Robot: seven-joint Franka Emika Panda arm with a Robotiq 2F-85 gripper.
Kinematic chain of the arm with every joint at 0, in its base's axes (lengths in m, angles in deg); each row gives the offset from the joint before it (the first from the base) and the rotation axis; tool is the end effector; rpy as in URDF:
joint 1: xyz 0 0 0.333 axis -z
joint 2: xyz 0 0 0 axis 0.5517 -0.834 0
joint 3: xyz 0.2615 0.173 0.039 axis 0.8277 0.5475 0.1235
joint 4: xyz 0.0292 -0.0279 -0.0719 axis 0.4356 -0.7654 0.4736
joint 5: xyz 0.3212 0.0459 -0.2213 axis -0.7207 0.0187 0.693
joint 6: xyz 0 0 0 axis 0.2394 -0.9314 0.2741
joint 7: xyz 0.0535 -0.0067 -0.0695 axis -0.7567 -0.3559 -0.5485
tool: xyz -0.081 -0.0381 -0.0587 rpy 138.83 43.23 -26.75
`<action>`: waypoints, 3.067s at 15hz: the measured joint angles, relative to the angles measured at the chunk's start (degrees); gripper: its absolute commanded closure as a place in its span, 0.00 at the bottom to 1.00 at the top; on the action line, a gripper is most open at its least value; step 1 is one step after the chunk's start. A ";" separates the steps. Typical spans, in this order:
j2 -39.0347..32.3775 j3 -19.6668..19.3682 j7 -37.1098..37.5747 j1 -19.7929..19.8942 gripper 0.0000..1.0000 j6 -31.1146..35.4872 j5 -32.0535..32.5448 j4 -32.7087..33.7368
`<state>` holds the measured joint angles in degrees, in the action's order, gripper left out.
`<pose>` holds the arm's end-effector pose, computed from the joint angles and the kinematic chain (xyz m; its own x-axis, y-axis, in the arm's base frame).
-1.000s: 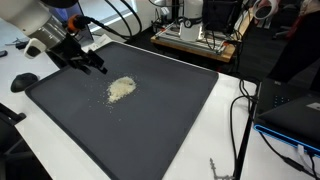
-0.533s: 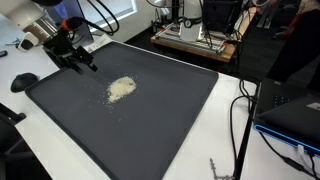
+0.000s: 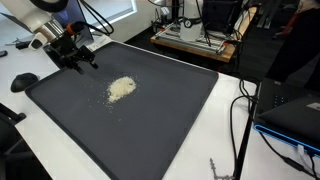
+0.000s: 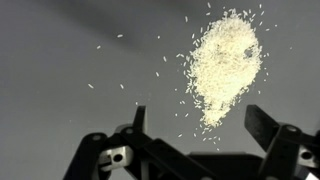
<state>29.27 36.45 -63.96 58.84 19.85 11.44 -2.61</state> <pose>0.7015 -0.2405 0.2376 0.8980 0.4399 -0.0104 0.4094 -0.8440 -0.3465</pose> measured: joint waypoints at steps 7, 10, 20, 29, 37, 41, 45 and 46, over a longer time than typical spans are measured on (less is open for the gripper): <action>9.90 -0.64 -0.62 3.76 0.00 9.54 -6.34 -17.50; 15.21 -2.30 -1.69 4.16 0.00 13.69 -10.98 -25.13; 33.73 -4.76 -9.12 2.78 0.00 31.03 -22.80 -53.79; 50.42 -5.31 -18.81 -6.96 0.00 51.78 -42.82 -79.36; 57.17 2.59 -20.82 -13.71 0.00 72.05 -53.57 -87.75; 57.16 6.50 -17.95 -15.96 0.00 79.01 -51.22 -89.61; 56.85 8.65 -12.71 -15.62 0.00 81.84 -43.12 -91.98; 56.81 8.78 -11.64 -15.30 0.00 81.88 -41.10 -92.38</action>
<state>86.08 45.23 -75.59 43.54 101.74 -29.66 -94.99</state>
